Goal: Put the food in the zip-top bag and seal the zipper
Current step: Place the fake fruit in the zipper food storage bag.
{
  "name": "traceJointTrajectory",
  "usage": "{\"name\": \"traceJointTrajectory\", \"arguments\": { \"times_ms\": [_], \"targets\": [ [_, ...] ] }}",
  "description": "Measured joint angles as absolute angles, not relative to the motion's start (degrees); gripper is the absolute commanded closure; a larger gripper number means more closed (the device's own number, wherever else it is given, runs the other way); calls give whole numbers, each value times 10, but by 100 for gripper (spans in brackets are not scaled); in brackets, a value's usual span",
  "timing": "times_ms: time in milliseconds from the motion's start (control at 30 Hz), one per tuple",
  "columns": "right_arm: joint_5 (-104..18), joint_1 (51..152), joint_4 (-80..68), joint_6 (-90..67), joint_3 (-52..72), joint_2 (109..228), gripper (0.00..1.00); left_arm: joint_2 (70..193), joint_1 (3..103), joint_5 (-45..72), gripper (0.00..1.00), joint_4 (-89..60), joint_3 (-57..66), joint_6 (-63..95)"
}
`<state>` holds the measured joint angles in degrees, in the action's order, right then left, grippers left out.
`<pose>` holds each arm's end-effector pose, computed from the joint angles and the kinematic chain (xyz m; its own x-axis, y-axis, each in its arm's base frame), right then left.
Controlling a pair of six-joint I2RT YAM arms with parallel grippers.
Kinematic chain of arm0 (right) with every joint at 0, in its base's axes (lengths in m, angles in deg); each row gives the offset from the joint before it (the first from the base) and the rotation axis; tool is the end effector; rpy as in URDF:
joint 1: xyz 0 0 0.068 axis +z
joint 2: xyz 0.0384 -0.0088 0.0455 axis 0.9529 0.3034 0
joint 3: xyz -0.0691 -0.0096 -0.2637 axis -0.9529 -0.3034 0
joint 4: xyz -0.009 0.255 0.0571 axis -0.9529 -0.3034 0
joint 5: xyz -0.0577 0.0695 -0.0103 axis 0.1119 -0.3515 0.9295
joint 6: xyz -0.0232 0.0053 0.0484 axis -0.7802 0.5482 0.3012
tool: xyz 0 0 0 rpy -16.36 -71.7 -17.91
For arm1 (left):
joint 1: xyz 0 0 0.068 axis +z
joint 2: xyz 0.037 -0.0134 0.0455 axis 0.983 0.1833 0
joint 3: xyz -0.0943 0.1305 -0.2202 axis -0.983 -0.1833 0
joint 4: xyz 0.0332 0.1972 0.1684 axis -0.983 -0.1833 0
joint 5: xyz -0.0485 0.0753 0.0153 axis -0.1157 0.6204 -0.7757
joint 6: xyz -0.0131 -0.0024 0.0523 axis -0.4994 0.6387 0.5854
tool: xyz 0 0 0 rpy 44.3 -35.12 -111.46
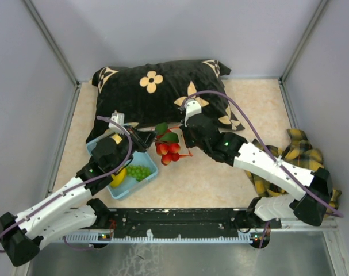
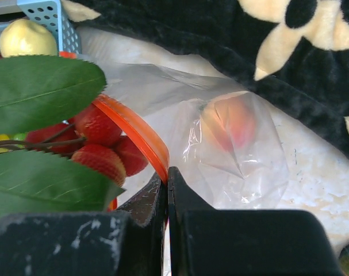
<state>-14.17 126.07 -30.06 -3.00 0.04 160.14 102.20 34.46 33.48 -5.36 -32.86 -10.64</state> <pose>0.1777 0.2208 0.3389 -0.4509 -0.2004 -0.8698 -0.4696 0.8820 0.0402 0.1439 -0.1336 0.3165 -0.3390 -0.5240 -0.7814 0.4347 0.6494 -0.6240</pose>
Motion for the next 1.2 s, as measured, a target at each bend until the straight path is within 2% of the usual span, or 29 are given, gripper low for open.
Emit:
{"name": "traceJointTrajectory", "arguments": {
  "times_ms": [200,700,1200],
  "targets": [
    [-167,1261,-300,-25,0,1602,100,1042,345,343,100,-32,-343,-112],
    [-218,1261,-282,10,-10,1602,100,1028,345,389,100,132,-402,-155],
    [-277,1250,-264,36,-16,1602,100,1029,323,454,100,195,-459,-117]
  ]
}}
